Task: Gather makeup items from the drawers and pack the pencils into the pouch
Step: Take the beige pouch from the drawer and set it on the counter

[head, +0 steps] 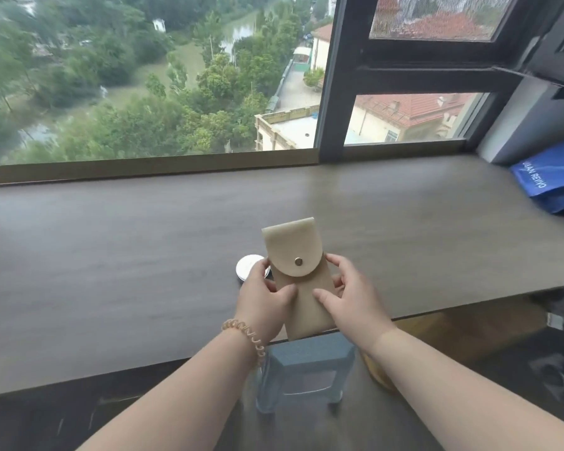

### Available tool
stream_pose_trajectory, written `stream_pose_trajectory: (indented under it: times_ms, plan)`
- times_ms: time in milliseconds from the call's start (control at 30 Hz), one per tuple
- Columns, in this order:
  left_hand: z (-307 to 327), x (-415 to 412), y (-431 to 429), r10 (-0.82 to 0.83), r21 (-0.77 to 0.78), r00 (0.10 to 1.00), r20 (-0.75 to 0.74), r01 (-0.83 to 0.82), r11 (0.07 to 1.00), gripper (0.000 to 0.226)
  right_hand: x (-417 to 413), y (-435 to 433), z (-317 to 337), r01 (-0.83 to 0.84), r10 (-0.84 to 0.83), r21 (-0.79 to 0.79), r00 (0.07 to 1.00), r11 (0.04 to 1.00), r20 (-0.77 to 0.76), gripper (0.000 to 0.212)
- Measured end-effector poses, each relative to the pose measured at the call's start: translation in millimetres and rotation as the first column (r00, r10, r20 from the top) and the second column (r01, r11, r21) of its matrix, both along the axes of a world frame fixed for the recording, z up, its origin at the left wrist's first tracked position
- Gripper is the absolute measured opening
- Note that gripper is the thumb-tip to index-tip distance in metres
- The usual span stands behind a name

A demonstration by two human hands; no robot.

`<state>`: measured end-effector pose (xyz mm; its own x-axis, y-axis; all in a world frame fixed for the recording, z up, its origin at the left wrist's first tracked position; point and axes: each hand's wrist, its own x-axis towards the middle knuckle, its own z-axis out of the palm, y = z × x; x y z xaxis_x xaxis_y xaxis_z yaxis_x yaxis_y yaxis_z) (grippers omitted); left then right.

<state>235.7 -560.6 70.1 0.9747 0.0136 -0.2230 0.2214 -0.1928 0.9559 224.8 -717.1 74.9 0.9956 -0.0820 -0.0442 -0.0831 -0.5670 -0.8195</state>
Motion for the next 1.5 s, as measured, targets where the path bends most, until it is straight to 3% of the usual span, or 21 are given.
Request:
stream_pose_trajectory:
  times_ms: [267, 400, 700, 833, 1233, 1367, 1500]
  plan:
    - [-19.1, 37.4, -77.3, -0.183, 0.067, 0.967, -0.176, 0.197, 0.978, 0.091, 46.6, -79.1, -27.7, 0.080, -0.084, -0.031, 0.988, 0.996, -0.132, 0.052]
    - [-27.9, 58.1, -95.3, -0.189, 0.063, 0.970, -0.156, 0.201, 0.978, 0.072, 64.8, -91.1, -44.5, 0.070, -0.088, -0.100, 0.977, 0.993, -0.194, 0.052]
    - [-59.6, 113.7, -130.0, -0.127, 0.264, 0.972, -0.195, 0.177, 0.948, 0.040, 118.8, -109.4, -70.5, 0.110, -0.191, -0.348, 0.960, 0.931, -0.206, 0.049]
    - [-78.8, 127.3, -137.5, -0.061, 0.332, 0.973, -0.224, 0.135, 0.934, 0.037, 134.7, -112.9, -82.5, 0.044, -0.156, -0.501, 0.971, 0.864, -0.183, 0.044]
    - [-92.6, 128.9, -178.8, 0.047, 0.480, 0.968, -0.245, 0.079, 0.874, 0.035, 137.0, -143.0, -98.9, -0.028, -0.088, -0.543, 0.979, 0.840, -0.185, 0.041]
    - [-91.4, 124.2, -187.1, 0.044, 0.594, 0.969, -0.244, 0.113, 0.796, 0.022, 135.4, -157.1, -99.7, -0.114, -0.022, -0.573, 0.974, 0.811, -0.225, 0.054]
    - [-79.9, 111.8, -180.5, -0.003, 0.742, 0.978, -0.208, 0.160, 0.651, 0.042, 129.9, -158.6, -90.5, -0.164, 0.067, -0.575, 0.980, 0.801, -0.186, 0.056]
